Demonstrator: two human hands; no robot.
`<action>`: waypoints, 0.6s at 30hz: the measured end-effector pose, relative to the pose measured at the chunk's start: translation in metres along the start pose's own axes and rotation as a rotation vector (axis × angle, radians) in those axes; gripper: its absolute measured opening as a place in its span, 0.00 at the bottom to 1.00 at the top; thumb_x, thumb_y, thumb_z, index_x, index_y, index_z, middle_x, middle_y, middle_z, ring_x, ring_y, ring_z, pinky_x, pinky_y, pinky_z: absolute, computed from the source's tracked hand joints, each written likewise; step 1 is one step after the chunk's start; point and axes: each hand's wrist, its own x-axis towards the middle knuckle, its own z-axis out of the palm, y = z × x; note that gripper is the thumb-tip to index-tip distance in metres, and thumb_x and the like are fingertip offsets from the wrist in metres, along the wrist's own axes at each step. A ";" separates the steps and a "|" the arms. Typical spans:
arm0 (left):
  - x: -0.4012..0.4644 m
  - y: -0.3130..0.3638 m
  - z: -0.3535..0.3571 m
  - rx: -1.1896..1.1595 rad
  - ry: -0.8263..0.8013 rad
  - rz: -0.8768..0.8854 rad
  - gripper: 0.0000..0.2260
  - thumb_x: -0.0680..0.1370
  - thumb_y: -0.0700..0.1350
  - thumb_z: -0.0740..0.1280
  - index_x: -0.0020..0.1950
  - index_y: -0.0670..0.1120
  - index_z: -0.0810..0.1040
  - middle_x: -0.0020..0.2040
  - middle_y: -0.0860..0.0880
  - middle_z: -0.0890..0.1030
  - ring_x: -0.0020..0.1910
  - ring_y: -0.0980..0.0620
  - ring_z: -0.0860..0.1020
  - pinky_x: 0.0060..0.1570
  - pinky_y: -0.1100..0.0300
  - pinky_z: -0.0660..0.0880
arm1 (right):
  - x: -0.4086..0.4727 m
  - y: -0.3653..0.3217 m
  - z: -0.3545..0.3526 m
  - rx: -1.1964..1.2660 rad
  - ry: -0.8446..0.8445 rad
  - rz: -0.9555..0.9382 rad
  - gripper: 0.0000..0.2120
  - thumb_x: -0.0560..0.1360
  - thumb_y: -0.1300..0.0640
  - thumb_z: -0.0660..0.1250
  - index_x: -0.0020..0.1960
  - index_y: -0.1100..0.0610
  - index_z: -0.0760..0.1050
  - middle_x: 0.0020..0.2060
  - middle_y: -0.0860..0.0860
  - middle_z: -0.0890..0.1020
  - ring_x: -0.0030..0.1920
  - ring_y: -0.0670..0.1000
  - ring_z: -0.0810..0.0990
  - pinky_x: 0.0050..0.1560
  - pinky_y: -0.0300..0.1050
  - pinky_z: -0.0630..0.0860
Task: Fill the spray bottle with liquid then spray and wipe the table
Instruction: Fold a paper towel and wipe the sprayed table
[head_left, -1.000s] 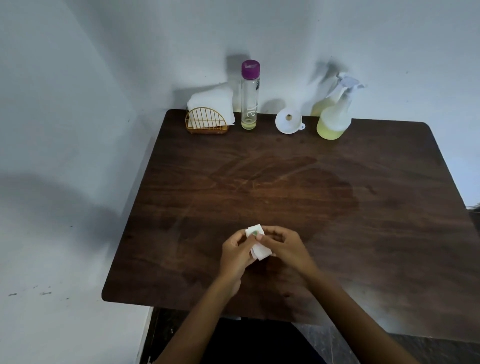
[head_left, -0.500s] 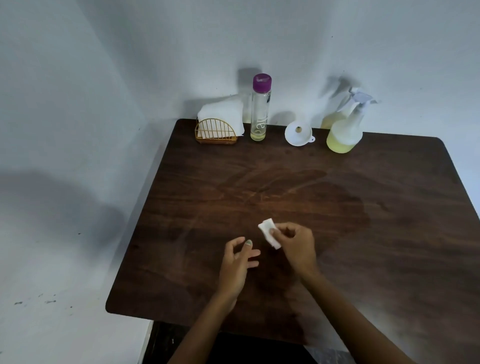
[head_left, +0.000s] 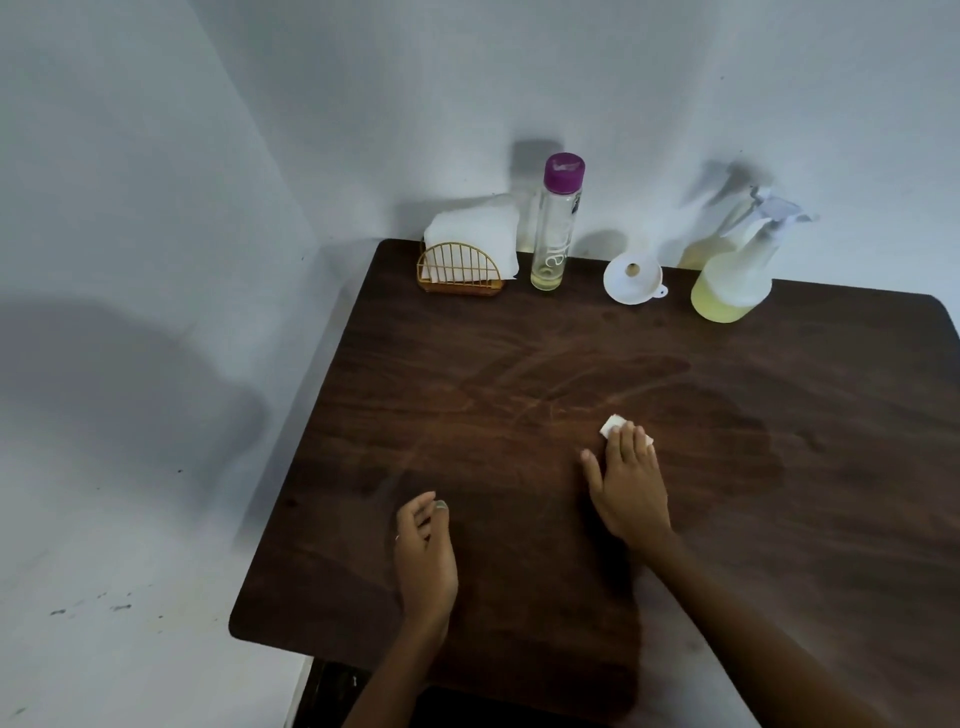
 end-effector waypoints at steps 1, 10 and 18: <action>0.001 -0.001 -0.001 0.024 0.044 0.029 0.10 0.81 0.45 0.61 0.62 0.48 0.75 0.58 0.49 0.77 0.57 0.52 0.75 0.52 0.60 0.69 | 0.014 -0.002 -0.005 0.040 -0.002 0.019 0.33 0.81 0.43 0.49 0.76 0.66 0.49 0.76 0.62 0.52 0.77 0.58 0.47 0.75 0.50 0.43; 0.019 -0.016 -0.030 0.070 0.326 0.101 0.19 0.84 0.46 0.52 0.71 0.40 0.69 0.69 0.41 0.71 0.68 0.45 0.69 0.62 0.61 0.62 | 0.097 -0.111 -0.002 -0.147 -0.123 -0.201 0.45 0.74 0.30 0.45 0.75 0.66 0.51 0.75 0.64 0.54 0.76 0.61 0.50 0.75 0.58 0.45; 0.028 -0.041 -0.041 -0.079 0.463 0.013 0.30 0.77 0.64 0.51 0.74 0.48 0.64 0.74 0.44 0.66 0.72 0.44 0.66 0.71 0.44 0.64 | -0.032 -0.189 0.098 -0.638 -0.351 -1.166 0.34 0.79 0.40 0.52 0.76 0.60 0.53 0.76 0.59 0.57 0.77 0.56 0.52 0.75 0.61 0.44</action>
